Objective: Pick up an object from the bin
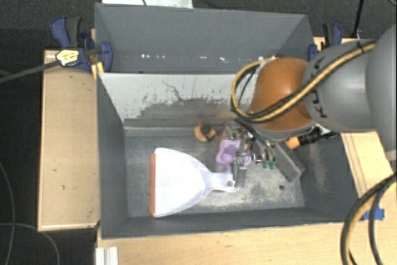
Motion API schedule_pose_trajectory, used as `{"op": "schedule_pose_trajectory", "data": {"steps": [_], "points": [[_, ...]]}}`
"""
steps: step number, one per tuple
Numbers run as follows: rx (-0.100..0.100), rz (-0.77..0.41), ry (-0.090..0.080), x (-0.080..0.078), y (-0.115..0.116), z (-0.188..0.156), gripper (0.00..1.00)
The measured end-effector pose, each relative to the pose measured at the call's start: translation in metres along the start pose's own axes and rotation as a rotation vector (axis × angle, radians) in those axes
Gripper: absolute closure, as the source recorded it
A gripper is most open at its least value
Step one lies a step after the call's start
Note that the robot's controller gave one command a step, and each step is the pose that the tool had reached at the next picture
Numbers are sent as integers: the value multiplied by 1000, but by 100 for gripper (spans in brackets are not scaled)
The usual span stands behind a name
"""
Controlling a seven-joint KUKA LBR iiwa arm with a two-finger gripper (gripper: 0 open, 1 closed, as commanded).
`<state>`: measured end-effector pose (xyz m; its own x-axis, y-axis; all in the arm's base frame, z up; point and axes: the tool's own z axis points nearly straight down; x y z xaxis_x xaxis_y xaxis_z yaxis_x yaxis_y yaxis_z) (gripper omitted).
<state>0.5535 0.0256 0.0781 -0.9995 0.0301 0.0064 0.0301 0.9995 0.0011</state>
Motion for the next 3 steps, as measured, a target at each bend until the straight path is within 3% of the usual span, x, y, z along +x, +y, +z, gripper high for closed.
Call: {"op": "schedule_pose_trajectory", "data": {"steps": [1, 3], "points": [[-1, 6, -11, 0, 1, -6, 100], [-1, 7, -11, 1, 1, -7, 100]]}}
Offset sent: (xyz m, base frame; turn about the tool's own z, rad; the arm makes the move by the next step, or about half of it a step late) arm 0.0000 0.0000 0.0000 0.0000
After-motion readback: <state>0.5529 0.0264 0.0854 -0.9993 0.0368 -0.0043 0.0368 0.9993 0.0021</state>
